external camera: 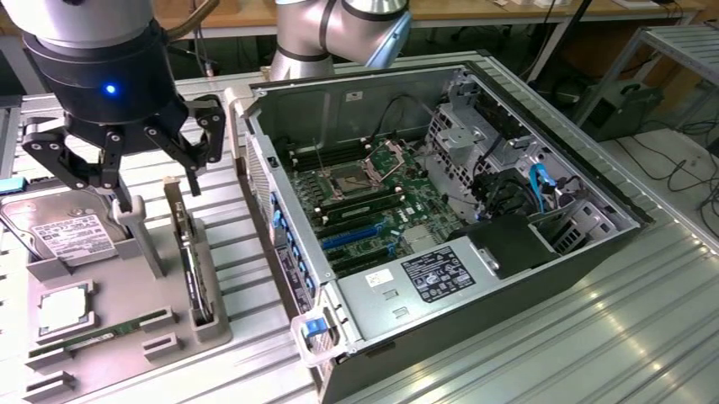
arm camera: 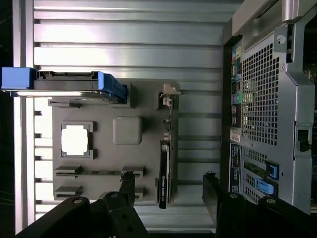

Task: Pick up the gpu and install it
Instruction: 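Pick up the gpu and move the gpu toward the slot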

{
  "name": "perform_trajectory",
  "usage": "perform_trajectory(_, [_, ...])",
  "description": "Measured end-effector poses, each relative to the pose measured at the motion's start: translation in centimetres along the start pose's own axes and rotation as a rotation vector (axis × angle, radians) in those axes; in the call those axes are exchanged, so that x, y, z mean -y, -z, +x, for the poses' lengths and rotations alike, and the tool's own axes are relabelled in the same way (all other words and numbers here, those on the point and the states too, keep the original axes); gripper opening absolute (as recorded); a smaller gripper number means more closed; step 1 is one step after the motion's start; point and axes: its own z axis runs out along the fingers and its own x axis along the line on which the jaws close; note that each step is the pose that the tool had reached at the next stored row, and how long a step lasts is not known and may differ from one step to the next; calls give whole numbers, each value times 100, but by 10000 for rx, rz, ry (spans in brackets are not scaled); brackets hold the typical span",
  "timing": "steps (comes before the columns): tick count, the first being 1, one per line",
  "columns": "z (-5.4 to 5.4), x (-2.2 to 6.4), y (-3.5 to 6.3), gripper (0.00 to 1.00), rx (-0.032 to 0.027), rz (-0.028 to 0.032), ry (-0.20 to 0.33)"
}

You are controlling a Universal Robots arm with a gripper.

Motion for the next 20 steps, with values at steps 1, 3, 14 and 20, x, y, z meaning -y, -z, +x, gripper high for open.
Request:
perform_trajectory(1, [0, 0, -9, 66, 0, 2, 0])
perform_trajectory(3, [-1, 1, -31, 66, -1, 14, 1])
perform_trajectory(14, [3, 19, -237, 66, -1, 16, 0])
perform_trajectory(20, [4, 29, -327, 66, 0, 16, 0])
